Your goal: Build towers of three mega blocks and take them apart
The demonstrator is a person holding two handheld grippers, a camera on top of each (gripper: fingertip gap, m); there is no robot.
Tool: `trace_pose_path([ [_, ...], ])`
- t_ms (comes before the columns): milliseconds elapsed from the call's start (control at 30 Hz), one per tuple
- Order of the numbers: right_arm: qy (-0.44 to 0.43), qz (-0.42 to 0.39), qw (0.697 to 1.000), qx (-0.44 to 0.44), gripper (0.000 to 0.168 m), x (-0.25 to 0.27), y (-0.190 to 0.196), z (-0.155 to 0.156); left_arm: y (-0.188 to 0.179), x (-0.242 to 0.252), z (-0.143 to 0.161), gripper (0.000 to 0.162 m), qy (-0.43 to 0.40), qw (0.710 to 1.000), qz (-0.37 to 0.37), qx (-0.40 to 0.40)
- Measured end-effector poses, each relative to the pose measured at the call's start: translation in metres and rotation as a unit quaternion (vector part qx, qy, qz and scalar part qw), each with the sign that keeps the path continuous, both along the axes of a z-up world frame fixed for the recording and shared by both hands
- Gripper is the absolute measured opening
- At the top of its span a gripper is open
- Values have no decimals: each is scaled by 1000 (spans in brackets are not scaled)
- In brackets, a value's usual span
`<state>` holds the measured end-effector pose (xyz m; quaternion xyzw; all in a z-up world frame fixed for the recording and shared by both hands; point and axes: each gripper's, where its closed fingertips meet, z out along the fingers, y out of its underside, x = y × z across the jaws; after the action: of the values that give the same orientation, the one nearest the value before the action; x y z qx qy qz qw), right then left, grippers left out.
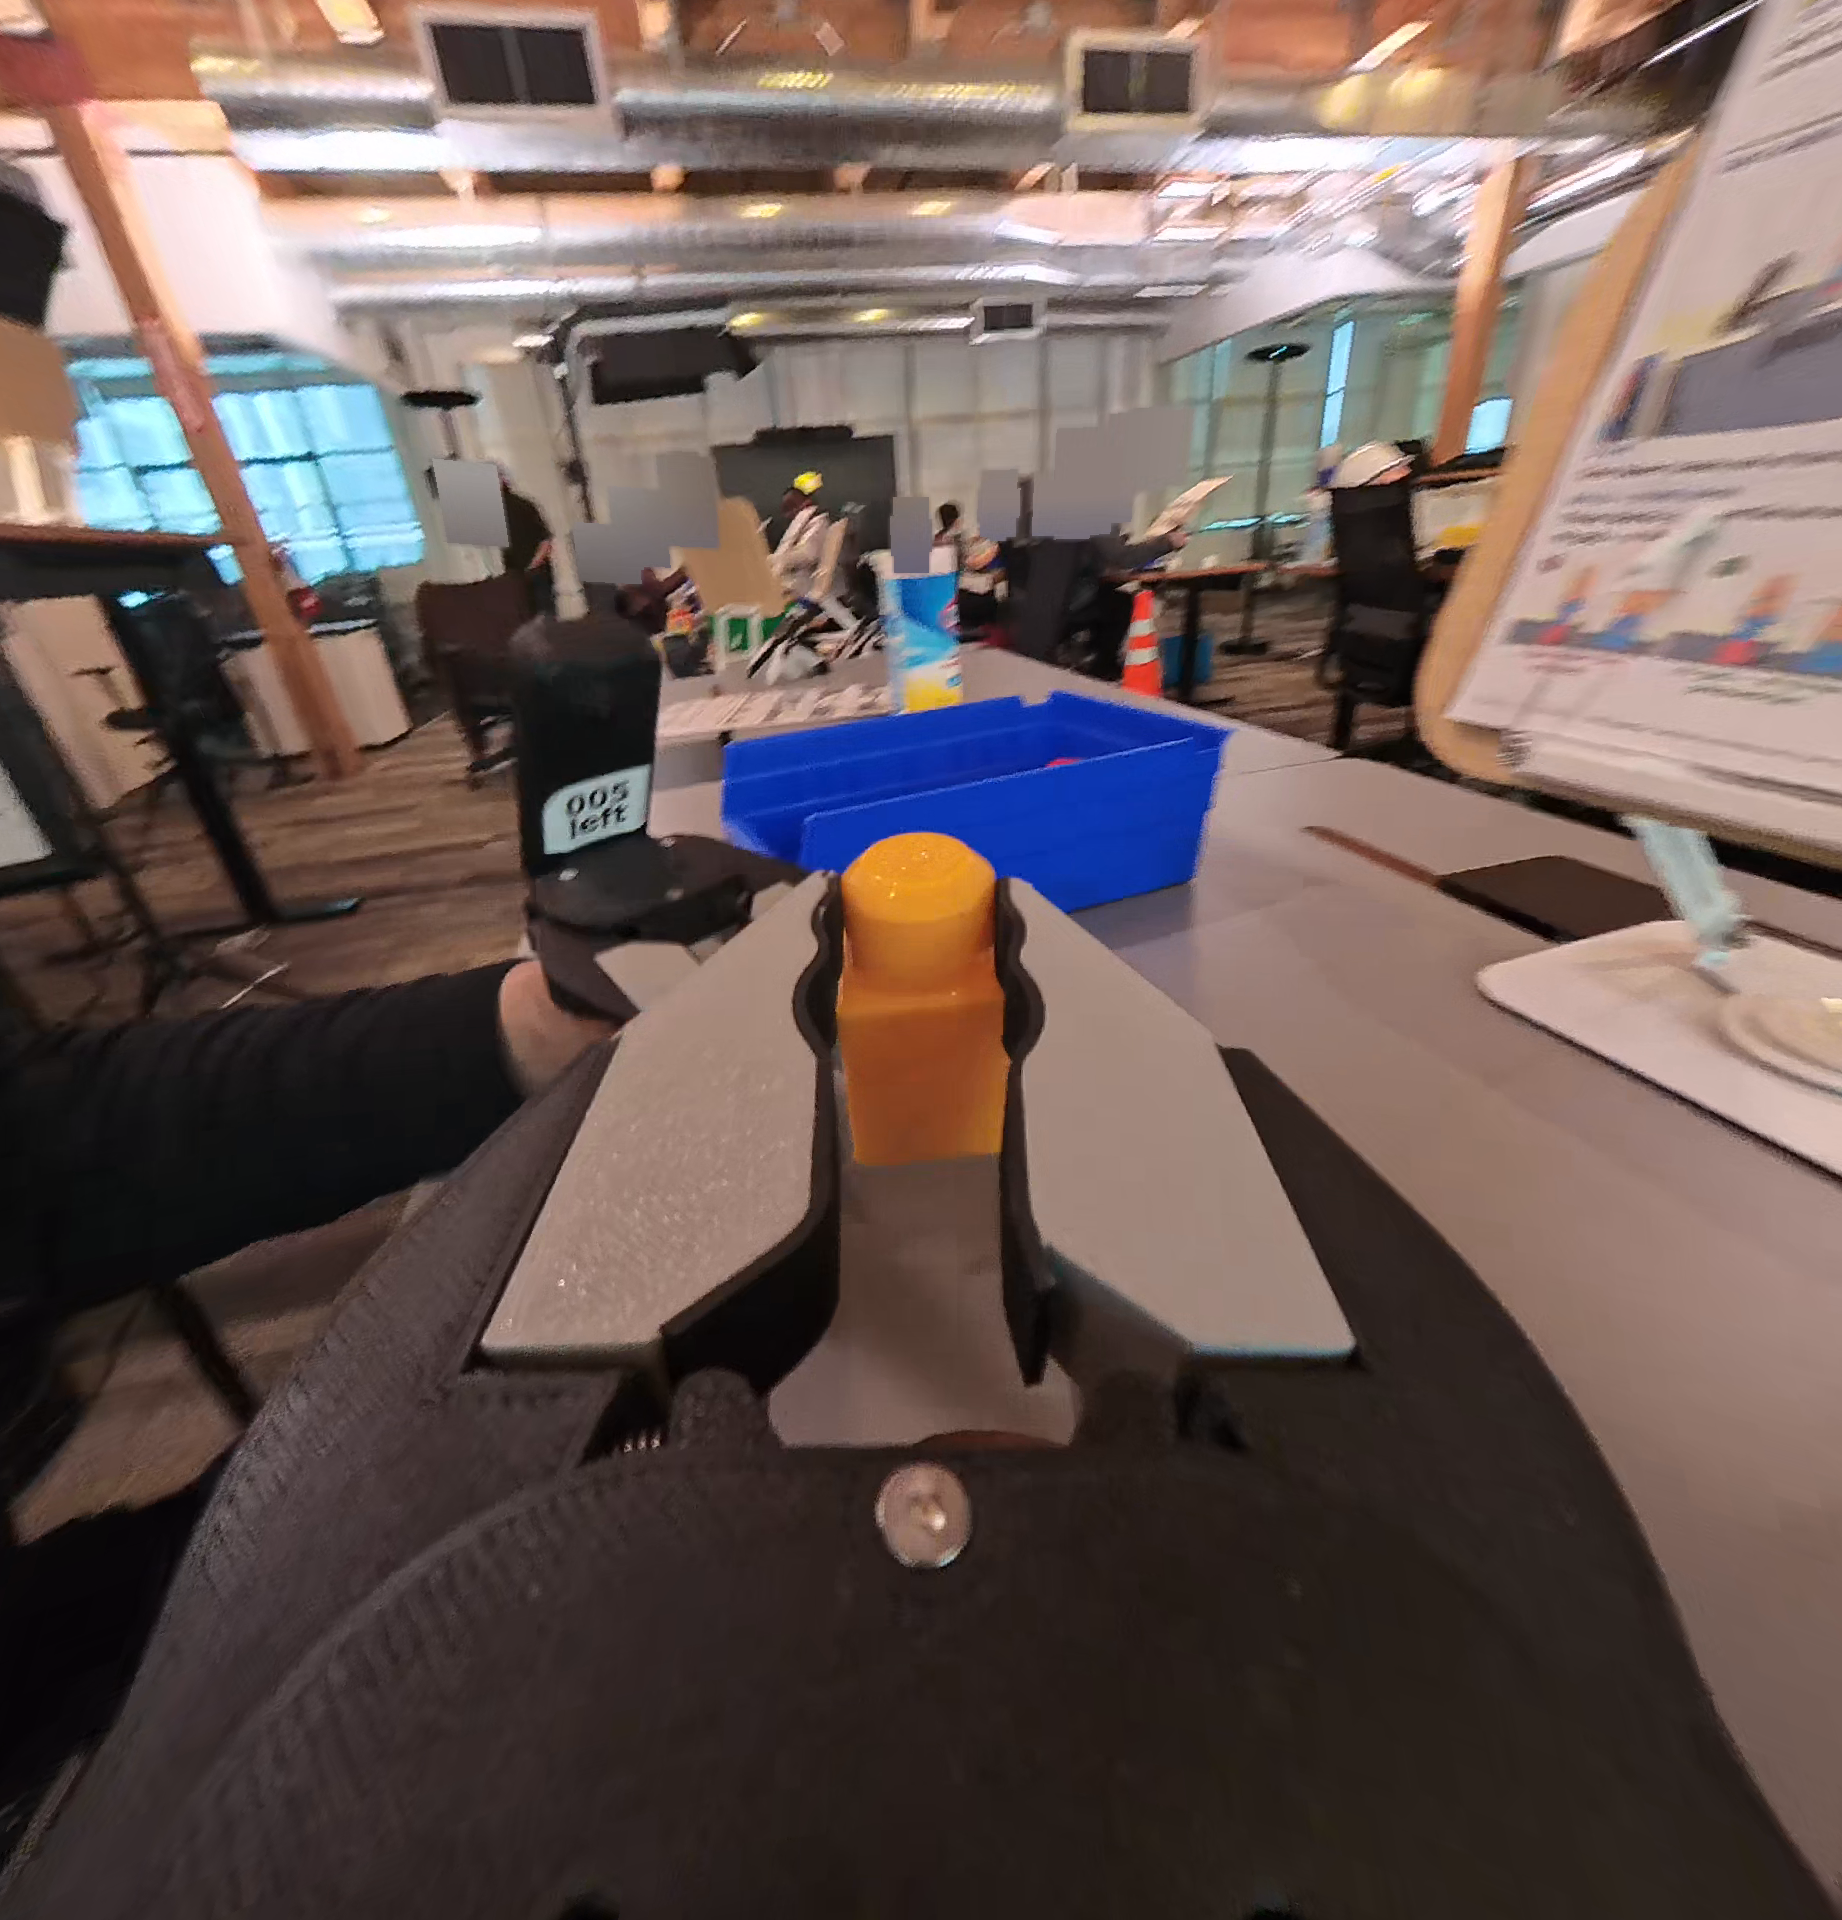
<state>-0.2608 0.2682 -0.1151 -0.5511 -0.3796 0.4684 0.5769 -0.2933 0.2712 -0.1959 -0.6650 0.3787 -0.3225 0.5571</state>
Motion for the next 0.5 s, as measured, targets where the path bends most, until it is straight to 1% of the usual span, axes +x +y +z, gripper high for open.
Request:
trace_pose_path([
  [67, 16, -30, 999, -4, 26, 11, 11, 5, 11, 0, -12, 59, 27, 999, 2, -35],
  [133, 27, -39, 999, -13, 26, 17, 16, 6, 16, 7, -23, 64, 54, 996, -24, -66],
  [167, 30, -38, 999, -16, 26, 18, 17, 7, 20, 11, -30, 70, 80, 994, -40, -71],
  [200, 30, -37, 999, -17, 26, 18, 17, 6, 24, 13, -38, 70, 113, 990, -55, -71],
  [267, 26, -38, 999, -13, 26, 17, 17, 6, 34, 12, -53, 58, 174, 978, -77, -81],
  [300, 22, -38, 999, -11, 26, 16, 16, 5, 38, 11, -56, 53, 187, 974, -84, -97],
  [333, 19, -38, 999, -9, 26, 16, 16, 5, 41, 11, -55, 45, 186, 972, -91, -115],
  [367, 18, -38, 999, -8, 26, 16, 16, 5, 41, 12, -51, 40, 172, 971, -101, -129],
  [433, 18, -36, 999, -9, 26, 16, 16, 5, 39, 16, -40, 36, 131, 976, -114, -132],
  [500, 20, -35, 999, -13, 26, 16, 17, 5, 37, 17, -43, 37, 129, 976, -120, -131],
])
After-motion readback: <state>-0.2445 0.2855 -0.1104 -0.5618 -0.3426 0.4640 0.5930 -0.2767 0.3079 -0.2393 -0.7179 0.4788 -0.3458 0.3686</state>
